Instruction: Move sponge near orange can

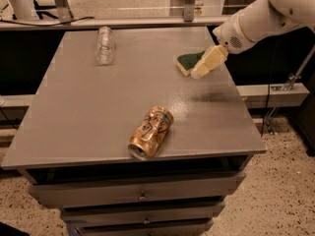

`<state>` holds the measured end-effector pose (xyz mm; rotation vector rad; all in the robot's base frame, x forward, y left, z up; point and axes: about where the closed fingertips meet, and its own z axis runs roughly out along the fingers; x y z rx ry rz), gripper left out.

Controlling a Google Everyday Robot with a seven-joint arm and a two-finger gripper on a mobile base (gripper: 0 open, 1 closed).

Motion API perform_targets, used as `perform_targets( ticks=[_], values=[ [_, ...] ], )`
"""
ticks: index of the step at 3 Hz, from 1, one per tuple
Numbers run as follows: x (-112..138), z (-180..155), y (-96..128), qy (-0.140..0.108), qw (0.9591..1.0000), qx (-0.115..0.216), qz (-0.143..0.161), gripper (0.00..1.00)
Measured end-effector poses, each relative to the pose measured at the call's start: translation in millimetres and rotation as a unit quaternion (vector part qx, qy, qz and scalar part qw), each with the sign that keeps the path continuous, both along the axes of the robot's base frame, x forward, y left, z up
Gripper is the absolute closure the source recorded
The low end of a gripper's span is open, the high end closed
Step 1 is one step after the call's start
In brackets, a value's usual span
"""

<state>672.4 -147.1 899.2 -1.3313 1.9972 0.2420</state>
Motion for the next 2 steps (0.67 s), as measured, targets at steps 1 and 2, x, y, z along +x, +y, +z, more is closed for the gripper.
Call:
perform_targets(
  ticks=[1,2],
  values=[
    [28,-19,-1,0.012,0.9996,0.020,-0.016,0.00],
    [47,-36,-11,0.022,0.9987,0.031,-0.035,0.00]
  ],
)
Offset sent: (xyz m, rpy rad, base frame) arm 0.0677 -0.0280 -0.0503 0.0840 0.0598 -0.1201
